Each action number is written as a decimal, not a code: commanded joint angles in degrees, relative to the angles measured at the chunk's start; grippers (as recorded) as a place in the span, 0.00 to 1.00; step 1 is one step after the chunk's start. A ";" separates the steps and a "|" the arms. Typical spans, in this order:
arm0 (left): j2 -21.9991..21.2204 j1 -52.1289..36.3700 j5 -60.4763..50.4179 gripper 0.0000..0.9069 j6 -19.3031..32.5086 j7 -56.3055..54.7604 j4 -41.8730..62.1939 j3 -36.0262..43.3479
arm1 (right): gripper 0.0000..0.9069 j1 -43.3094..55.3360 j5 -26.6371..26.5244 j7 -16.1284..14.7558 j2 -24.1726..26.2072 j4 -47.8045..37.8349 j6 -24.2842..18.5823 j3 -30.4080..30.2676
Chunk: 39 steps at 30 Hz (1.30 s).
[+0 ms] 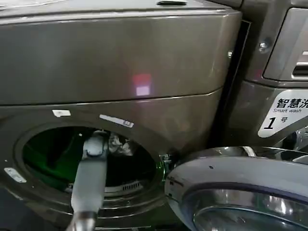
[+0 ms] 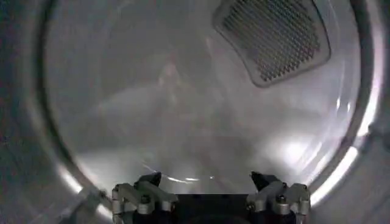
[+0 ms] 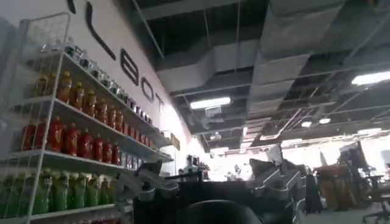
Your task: Grasp the clothes from the dryer.
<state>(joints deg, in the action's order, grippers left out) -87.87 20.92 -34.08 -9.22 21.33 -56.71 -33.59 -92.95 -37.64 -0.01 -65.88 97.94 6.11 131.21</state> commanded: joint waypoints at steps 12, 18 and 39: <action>3.40 -11.78 -41.17 1.00 16.16 35.23 13.38 2.95 | 1.00 0.33 0.32 -0.36 0.73 -0.11 -0.26 -0.84; 3.79 -14.89 -37.14 1.00 17.01 49.34 17.38 1.46 | 1.00 0.67 1.84 -0.54 0.27 -0.10 -0.81 -1.75; 6.81 -16.48 -38.22 1.00 20.20 54.06 21.60 0.95 | 1.00 0.64 1.51 -0.43 -0.14 0.91 -0.41 -1.99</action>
<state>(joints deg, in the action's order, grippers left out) -81.97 5.45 -71.14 11.77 72.47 -37.56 -32.68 -92.35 -36.20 -0.43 -66.03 98.64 5.69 129.29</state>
